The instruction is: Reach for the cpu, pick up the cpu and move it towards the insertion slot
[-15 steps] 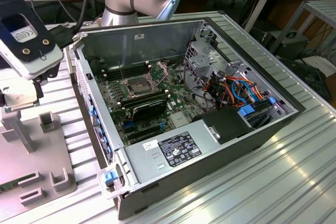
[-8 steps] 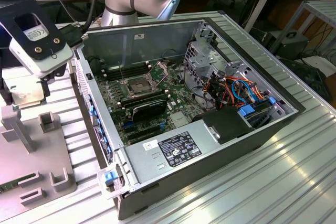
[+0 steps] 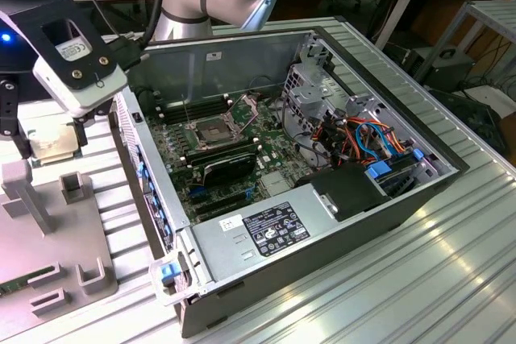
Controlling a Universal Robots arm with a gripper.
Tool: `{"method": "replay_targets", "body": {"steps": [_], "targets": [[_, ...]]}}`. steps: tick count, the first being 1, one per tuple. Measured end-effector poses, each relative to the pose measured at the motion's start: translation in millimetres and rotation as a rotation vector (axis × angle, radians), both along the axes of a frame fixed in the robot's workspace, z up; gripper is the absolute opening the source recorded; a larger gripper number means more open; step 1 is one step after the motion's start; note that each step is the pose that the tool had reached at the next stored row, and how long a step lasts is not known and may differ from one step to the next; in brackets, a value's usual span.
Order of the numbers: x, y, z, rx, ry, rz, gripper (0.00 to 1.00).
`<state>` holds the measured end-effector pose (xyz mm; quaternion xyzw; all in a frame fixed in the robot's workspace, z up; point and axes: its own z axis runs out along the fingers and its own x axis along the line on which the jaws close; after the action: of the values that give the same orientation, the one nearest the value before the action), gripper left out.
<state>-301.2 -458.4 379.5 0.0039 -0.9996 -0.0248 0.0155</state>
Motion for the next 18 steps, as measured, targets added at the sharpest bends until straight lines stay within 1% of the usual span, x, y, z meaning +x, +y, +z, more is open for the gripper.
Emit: {"method": "replay_targets", "body": {"steps": [5, 18], "targets": [[5.0, 0.0, 0.0, 0.0, 0.0, 0.0, 0.55], [24.0, 0.0, -0.3, 0.0, 0.0, 0.0, 0.55]]}}
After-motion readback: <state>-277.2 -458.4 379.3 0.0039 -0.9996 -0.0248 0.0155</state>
